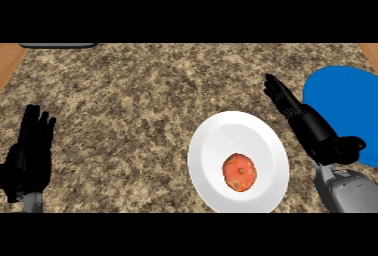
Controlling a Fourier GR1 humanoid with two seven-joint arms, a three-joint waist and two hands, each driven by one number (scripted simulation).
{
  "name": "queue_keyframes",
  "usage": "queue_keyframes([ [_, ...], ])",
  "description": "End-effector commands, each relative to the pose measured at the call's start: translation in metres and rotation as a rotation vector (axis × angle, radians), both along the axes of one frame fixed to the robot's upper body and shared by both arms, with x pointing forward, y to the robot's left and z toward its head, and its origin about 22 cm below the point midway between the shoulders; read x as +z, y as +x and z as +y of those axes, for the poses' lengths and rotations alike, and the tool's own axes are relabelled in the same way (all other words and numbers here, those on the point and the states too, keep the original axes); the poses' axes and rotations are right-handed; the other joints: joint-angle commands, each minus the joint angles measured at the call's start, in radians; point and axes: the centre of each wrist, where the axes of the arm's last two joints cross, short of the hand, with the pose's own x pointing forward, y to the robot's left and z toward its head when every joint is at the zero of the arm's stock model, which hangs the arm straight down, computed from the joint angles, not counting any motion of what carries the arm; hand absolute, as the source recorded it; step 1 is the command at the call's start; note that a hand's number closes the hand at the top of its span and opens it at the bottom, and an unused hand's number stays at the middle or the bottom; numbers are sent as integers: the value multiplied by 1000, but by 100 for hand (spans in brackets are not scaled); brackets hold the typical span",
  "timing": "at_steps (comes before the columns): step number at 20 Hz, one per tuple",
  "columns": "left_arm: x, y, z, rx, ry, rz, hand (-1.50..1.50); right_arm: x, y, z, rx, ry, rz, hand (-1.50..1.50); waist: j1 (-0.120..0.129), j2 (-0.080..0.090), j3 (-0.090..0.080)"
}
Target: Pick the squash from the plate and place it in the plate
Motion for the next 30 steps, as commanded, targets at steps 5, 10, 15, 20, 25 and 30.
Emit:
queue_keyframes([
  [5,18,24,-7,-212,285,3,0,13,17,64,-453,316,31,-150,-37,1,-10],
  [10,17,30,-18,-321,304,63,0,-17,16,47,-555,-363,-58,150,-48,-2,-18],
  [15,16,48,-40,-362,300,76,0,-65,-40,136,-660,-181,28,-150,-33,-5,-11],
  [20,19,55,-33,-350,313,102,0,-71,-65,152,-755,-369,-78,-150,-44,-18,-13],
  [25,9,48,-26,-359,319,98,0,-18,-78,150,-861,-492,-109,-150,-34,-19,-13],
  [30,17,62,-23,-338,315,84,0,2,-86,144,-775,-767,159,-150,-42,-16,-14],
])
